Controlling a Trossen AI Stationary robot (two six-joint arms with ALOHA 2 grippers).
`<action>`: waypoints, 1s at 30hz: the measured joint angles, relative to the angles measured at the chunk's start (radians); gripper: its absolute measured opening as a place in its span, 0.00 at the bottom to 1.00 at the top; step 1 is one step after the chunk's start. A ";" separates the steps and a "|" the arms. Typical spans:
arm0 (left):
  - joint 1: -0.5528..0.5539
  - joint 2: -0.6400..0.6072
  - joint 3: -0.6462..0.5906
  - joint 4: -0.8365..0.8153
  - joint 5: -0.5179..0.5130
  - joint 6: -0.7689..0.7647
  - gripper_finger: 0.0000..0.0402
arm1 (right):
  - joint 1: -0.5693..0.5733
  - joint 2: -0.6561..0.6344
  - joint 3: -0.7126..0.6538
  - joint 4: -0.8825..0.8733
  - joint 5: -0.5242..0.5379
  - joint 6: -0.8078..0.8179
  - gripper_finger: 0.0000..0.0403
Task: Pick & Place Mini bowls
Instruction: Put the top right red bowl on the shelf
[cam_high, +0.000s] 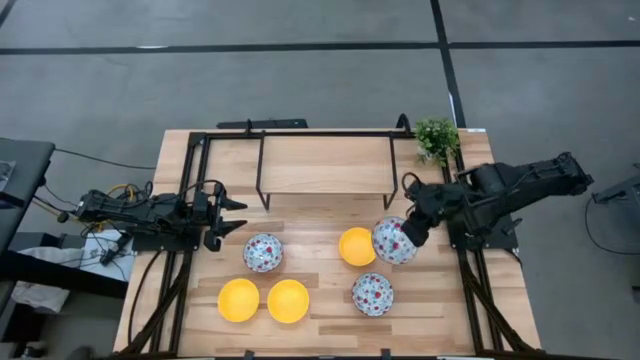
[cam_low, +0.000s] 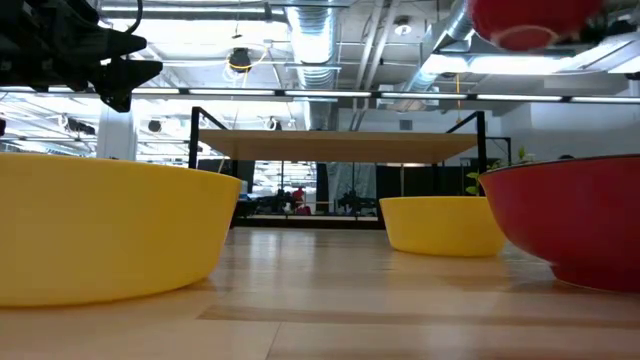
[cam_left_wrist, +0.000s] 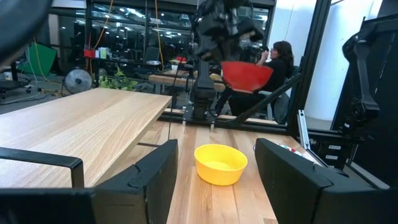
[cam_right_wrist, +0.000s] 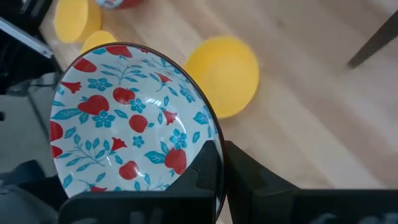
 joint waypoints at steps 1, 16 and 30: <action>0.000 0.000 0.000 0.000 0.000 0.000 0.53 | -0.021 0.022 0.038 -0.028 0.000 -0.023 0.00; 0.000 0.000 0.000 0.001 0.000 0.000 0.53 | -0.455 0.323 0.477 -0.229 -0.115 -0.560 0.00; 0.000 0.000 0.000 0.001 0.000 0.000 0.53 | -0.791 0.590 0.548 -0.218 -0.210 -0.921 0.00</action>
